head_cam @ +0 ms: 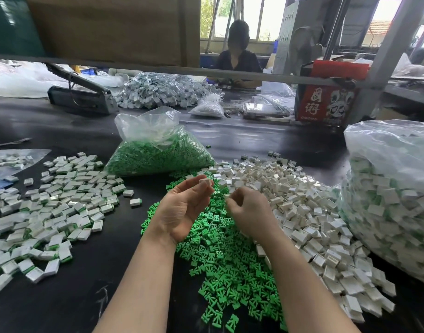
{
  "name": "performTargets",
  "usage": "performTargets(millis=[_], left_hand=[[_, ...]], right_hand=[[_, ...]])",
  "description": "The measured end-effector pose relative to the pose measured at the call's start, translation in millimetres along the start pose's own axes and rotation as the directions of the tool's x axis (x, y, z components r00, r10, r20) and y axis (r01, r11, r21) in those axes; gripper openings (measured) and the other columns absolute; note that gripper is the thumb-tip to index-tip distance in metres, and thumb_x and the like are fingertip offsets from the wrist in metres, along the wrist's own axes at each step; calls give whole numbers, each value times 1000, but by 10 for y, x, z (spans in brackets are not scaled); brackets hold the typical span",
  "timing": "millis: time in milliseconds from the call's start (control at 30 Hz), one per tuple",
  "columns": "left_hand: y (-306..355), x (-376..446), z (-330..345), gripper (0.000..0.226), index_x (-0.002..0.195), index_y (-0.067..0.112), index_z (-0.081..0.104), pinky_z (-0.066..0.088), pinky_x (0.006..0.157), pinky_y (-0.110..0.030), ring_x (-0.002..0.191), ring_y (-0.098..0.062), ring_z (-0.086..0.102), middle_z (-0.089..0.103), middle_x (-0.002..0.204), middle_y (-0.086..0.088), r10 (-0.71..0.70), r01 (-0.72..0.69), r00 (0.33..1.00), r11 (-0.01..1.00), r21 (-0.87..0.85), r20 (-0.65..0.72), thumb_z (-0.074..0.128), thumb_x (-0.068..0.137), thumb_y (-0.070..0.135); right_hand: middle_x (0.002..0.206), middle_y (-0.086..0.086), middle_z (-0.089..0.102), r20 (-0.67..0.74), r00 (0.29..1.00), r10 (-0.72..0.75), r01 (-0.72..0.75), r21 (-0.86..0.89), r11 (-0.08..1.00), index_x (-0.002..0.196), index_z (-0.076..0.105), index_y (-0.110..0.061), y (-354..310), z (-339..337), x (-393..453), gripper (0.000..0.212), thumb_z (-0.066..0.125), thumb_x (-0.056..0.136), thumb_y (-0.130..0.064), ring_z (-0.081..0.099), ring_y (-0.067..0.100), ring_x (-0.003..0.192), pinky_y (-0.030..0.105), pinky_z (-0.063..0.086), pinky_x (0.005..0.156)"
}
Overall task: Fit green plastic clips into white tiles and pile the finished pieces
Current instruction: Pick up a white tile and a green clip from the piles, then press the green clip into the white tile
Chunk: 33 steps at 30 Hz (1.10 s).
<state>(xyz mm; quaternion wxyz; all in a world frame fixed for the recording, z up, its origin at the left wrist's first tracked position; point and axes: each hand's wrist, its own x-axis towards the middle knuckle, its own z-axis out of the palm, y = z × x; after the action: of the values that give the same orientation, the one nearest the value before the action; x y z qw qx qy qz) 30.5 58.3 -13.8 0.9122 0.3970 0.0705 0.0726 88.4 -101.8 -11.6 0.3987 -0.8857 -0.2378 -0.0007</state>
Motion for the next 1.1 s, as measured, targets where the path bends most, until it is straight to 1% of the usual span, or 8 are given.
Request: performTargets(millis=[67,167,367,500,700,800,967,1100], left_hand=[[-1,-3,12,16,87,12,77,59,62,-24,82,-17,75,76,94,-10,-6,7,1000,999,-35,24,71,73,7],[-20,-9,49,21,95,10,69,60,68,-29,90,-26,74,74,103,-19,14,-14,999,1000,4,44,70,74,6],[-29,-12,91,35,108,8,69,59,65,-27,81,-20,74,76,92,-13,65,-63,998,991,115,-21,73,73,14],[-41,-17,117,37,110,11,72,57,63,-22,76,-15,73,75,88,-9,93,-85,995,975,203,-26,73,74,19],[-82,-30,182,31,98,10,64,54,66,-23,73,-12,70,75,80,-3,139,-114,989,918,379,-40,73,72,25],[-85,-20,172,19,100,9,65,52,67,-23,70,-11,67,73,77,-1,124,-97,991,922,376,-47,69,83,17],[-86,-33,189,17,96,10,69,53,65,-22,74,-13,70,75,82,-4,100,-83,994,936,343,-33,69,83,21],[-104,-50,221,31,97,9,68,55,63,-22,78,-17,74,76,86,-9,102,-81,994,929,361,-37,73,72,27]], right_hand=[[82,5,69,-43,998,50,-39,216,976,87,62,-11,-26,-41,-7,7,60,94,-13,63,14,69,26,56,63],[81,8,69,-49,995,82,-46,505,862,86,63,-14,-82,-101,-18,11,59,91,-4,62,9,65,19,51,56],[79,3,68,35,996,78,-75,793,604,98,71,-10,-126,-167,-41,17,60,91,1,59,6,66,19,46,59],[89,7,70,91,995,43,-100,855,510,107,71,-7,-141,-208,-60,23,57,92,2,61,12,77,26,45,70],[83,9,68,70,996,47,-84,880,467,107,68,0,-164,-211,-70,20,56,91,2,60,10,70,25,42,64],[85,13,70,85,994,69,-105,916,387,107,65,1,-156,-215,-47,18,59,90,-1,62,16,71,23,49,62],[93,15,73,130,988,88,-150,944,295,101,62,-5,-143,-197,-21,9,55,94,-5,68,19,71,25,55,63],[88,11,69,98,988,121,-130,944,302,96,64,-5,-152,-184,-25,8,60,90,-5,62,16,71,25,52,63]])
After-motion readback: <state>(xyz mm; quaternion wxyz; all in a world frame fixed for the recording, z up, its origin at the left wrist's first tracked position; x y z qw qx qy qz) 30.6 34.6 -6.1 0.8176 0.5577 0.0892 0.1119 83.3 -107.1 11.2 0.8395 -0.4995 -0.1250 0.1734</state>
